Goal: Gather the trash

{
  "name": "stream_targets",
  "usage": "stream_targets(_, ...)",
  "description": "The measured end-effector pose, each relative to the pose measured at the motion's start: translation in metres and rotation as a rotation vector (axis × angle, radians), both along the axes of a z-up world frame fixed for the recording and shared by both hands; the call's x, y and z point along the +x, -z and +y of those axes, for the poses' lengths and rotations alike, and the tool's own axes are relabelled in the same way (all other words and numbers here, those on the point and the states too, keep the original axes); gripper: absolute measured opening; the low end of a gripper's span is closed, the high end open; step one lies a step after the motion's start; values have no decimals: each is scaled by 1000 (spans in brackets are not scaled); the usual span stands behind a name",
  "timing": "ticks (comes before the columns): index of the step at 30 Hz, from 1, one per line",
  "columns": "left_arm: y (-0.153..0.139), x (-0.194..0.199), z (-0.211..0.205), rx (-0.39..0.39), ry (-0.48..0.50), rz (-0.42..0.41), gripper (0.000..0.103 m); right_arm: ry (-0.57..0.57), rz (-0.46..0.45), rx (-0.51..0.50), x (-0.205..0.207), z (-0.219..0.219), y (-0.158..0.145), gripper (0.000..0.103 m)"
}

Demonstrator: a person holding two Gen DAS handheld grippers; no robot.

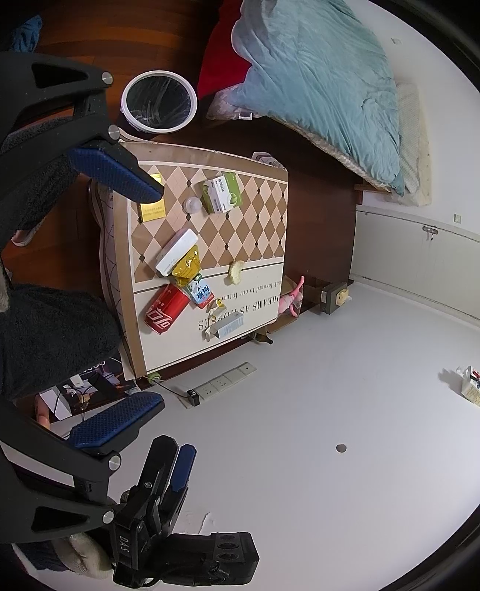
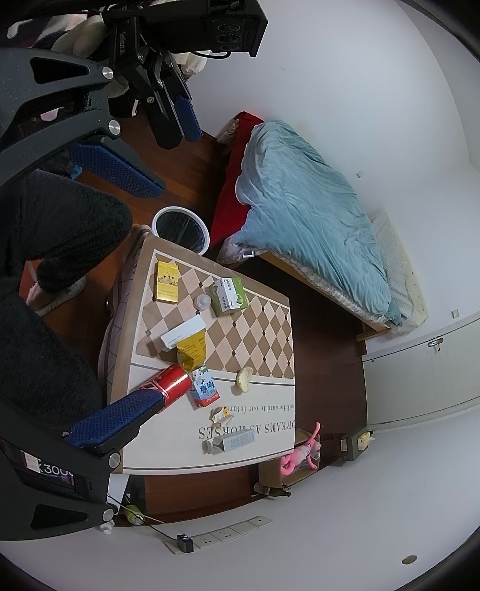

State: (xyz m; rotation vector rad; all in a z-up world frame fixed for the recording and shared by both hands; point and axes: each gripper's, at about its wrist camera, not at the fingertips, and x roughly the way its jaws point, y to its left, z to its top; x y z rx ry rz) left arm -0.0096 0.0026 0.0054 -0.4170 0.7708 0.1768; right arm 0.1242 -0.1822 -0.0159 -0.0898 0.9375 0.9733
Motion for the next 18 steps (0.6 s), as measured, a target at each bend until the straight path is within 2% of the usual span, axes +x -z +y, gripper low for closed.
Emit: stream_targets(18, 3, 7, 0, -16, 12, -2, 103, -4, 5, 13, 1, 1, -4, 103)
